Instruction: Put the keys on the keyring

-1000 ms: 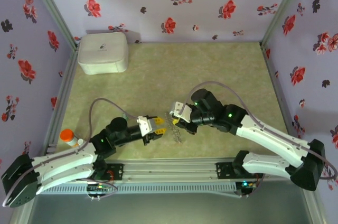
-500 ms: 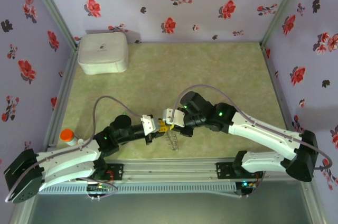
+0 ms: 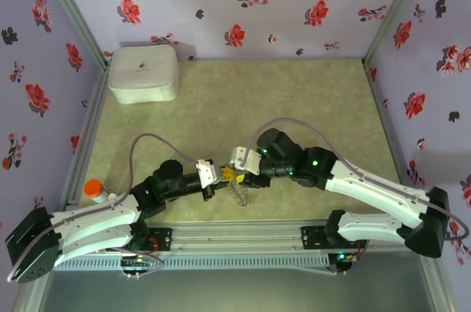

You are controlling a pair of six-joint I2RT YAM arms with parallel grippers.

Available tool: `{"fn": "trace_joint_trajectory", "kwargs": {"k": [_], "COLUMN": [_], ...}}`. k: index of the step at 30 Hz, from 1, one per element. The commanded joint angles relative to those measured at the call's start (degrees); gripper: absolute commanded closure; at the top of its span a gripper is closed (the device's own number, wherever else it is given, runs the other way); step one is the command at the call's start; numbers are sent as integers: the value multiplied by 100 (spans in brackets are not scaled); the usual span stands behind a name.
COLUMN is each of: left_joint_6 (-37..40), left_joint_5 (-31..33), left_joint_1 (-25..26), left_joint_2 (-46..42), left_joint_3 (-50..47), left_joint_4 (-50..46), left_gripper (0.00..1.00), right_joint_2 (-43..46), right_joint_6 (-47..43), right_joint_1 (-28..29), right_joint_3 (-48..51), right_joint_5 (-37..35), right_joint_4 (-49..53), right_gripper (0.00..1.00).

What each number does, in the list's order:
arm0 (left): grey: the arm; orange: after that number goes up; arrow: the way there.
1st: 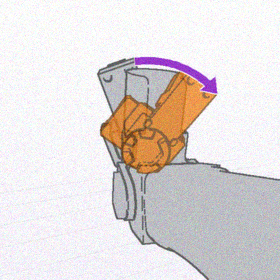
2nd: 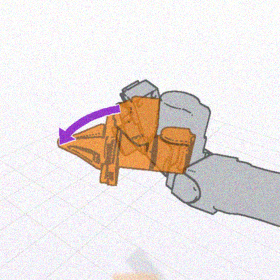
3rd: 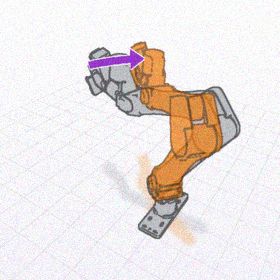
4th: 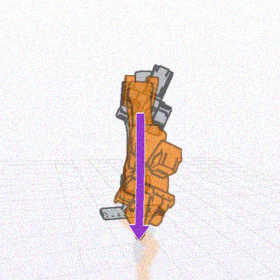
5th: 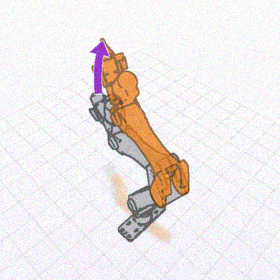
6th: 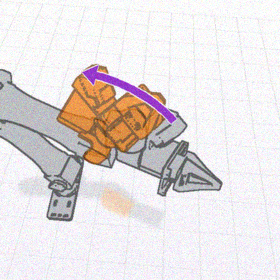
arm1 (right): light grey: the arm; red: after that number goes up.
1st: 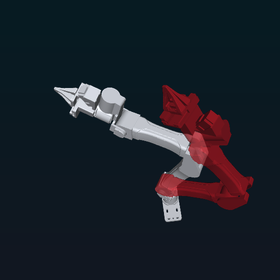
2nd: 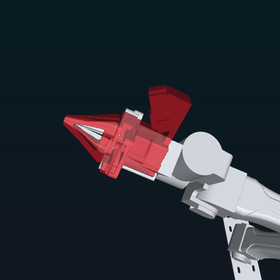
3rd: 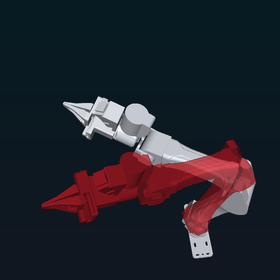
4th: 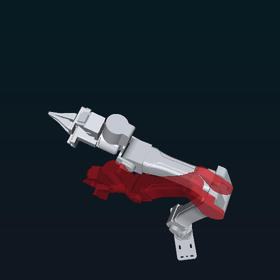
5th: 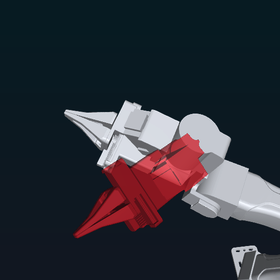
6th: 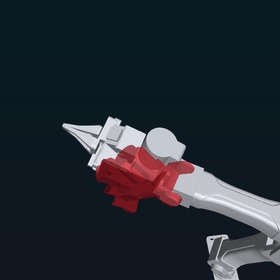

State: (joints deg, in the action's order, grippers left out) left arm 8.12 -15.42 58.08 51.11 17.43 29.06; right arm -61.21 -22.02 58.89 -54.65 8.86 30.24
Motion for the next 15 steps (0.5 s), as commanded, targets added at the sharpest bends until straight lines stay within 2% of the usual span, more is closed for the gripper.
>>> {"fn": "trace_joint_trajectory", "kwargs": {"k": [1, 4, 6, 9, 15], "left_joint_6": [72, 111, 196, 433, 1269], "left_joint_5": [589, 1114, 1491, 1947, 3157], "left_joint_1": [-18, -8, 16, 100, 504], "left_joint_2": [100, 413, 653, 1048, 1905], "left_joint_3": [3, 1, 4, 96, 454], "left_joint_4": [850, 1531, 1915, 2389, 3286], "left_gripper": [100, 100, 100, 100, 100], "right_joint_2": [650, 1019, 1172, 1217, 893], "right_joint_6": [1190, 2200, 3038, 4421, 6686], "right_joint_1": [-239, -367, -447, -493, -501], "right_joint_3": [221, 264, 253, 213, 150], "right_joint_5": [-1019, -2107, -2412, -2436, -1985], "right_joint_4": [-418, -301, -215, -226, -704], "right_gripper": [43, 40, 42, 47, 53]}}
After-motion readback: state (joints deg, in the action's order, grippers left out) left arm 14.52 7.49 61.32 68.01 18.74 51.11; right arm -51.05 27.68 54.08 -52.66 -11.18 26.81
